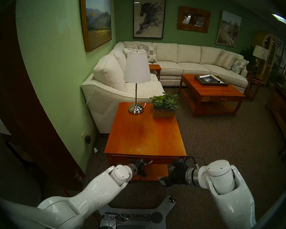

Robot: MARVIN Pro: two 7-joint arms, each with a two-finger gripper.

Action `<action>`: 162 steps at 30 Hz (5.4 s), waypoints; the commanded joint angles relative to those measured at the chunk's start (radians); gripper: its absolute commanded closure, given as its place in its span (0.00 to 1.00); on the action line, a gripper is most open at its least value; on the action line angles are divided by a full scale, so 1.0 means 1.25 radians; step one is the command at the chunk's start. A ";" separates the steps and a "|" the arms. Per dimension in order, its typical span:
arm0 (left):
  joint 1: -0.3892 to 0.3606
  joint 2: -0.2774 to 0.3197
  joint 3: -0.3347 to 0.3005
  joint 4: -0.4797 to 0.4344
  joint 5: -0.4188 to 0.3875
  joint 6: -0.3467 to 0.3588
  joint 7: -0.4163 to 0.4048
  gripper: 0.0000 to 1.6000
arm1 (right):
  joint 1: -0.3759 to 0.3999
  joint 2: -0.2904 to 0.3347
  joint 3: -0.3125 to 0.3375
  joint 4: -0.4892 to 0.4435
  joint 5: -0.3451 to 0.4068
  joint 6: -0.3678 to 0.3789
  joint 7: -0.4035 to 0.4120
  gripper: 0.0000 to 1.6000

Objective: Open the drawer, take out the contents and close the drawer

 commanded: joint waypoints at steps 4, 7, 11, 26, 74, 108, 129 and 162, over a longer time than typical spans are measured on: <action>0.092 0.038 0.019 0.020 0.000 0.023 -0.023 1.00 | 0.008 0.001 0.000 -0.017 0.002 -0.002 0.001 0.00; 0.101 0.046 0.022 0.012 -0.002 0.021 -0.026 1.00 | 0.008 0.001 0.000 -0.017 0.002 -0.002 0.001 0.00; 0.106 0.056 0.031 0.012 -0.006 0.016 -0.028 1.00 | 0.008 0.001 0.000 -0.017 0.002 -0.003 0.001 0.00; 0.150 0.105 0.071 -0.021 -0.026 -0.009 -0.051 1.00 | 0.008 0.001 -0.001 -0.014 0.004 -0.003 0.000 0.00; 0.204 0.403 0.293 -0.273 -0.225 -0.115 -0.209 1.00 | 0.011 0.003 -0.003 -0.007 0.009 -0.007 -0.002 0.00; 0.311 0.629 0.133 -0.712 -0.455 0.109 -0.331 1.00 | 0.006 0.007 -0.002 -0.021 0.010 -0.003 -0.005 0.00; 0.332 0.650 0.038 -0.811 -0.510 0.180 -0.242 1.00 | 0.005 0.008 -0.002 -0.023 0.011 -0.001 -0.008 0.00; 0.149 0.374 0.037 -0.624 -0.565 0.454 0.002 0.00 | 0.006 0.010 -0.003 -0.020 0.014 -0.003 -0.009 0.00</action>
